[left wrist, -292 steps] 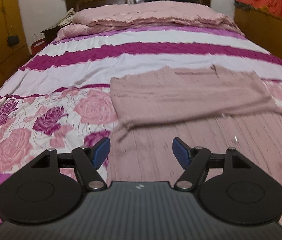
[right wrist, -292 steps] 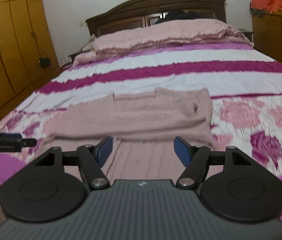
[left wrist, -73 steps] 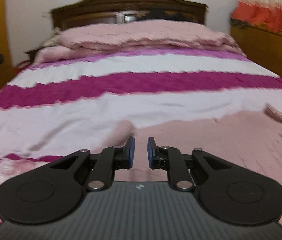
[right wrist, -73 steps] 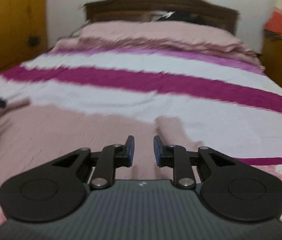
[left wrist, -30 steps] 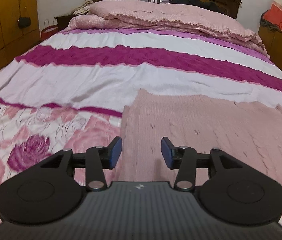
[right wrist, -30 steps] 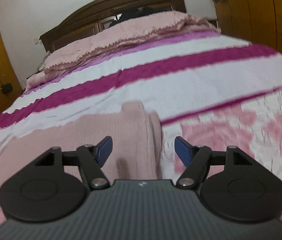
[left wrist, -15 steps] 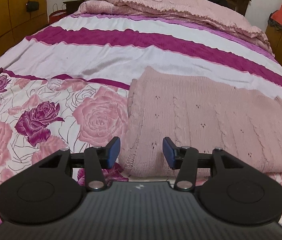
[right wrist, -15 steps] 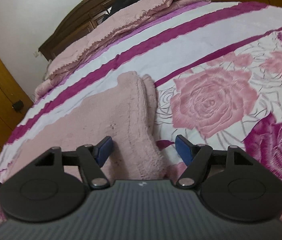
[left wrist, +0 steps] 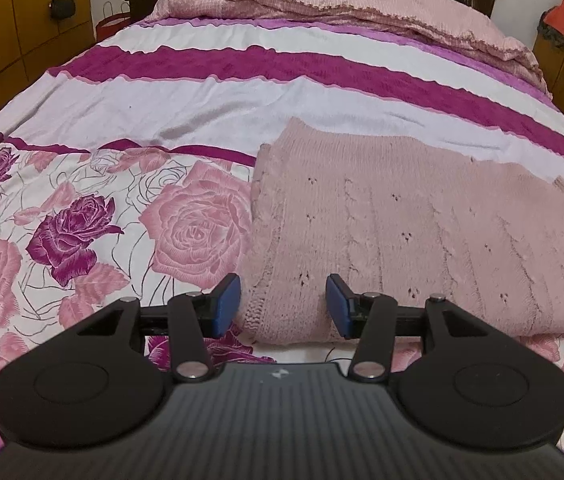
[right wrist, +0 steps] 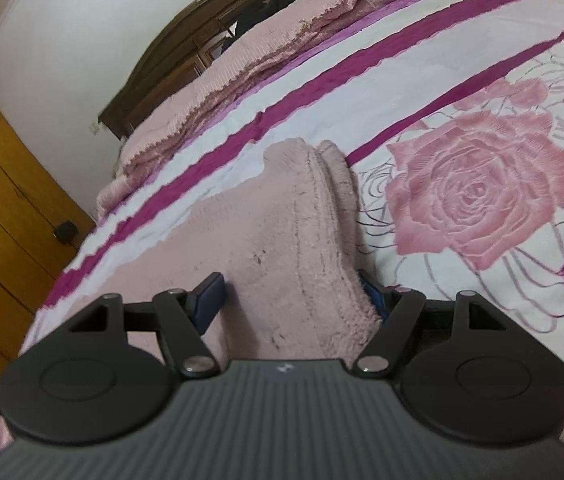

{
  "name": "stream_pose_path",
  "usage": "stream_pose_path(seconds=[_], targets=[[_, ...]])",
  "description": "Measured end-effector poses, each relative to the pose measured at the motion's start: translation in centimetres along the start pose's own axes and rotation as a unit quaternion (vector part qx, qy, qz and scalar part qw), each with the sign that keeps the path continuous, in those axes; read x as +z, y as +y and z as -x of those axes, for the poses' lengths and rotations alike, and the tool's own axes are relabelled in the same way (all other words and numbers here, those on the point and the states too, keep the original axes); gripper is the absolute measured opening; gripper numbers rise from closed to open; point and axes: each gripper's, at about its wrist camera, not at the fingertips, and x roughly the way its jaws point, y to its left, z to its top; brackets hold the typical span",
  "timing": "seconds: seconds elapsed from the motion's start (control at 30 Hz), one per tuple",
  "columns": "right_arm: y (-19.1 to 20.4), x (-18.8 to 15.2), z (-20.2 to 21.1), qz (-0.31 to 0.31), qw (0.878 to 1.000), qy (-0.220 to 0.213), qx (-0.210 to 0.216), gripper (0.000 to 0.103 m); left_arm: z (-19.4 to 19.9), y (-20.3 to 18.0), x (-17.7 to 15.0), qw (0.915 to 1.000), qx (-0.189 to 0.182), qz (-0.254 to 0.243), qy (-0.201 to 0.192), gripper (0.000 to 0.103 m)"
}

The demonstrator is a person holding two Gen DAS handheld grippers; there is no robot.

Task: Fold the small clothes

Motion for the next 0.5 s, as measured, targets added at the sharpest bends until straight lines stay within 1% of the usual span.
stream_pose_path(seconds=[0.1, 0.5], targets=[[0.10, -0.16, -0.27, 0.001, 1.000, -0.007, 0.000, 0.072, 0.04, -0.11, 0.12, 1.0000, 0.006, -0.002, 0.005, 0.056], [0.27, -0.20, -0.63, -0.016, 1.000, -0.022, 0.001, 0.072, 0.39, 0.31, 0.06, 0.9999, 0.003, 0.007, 0.013, 0.056]])
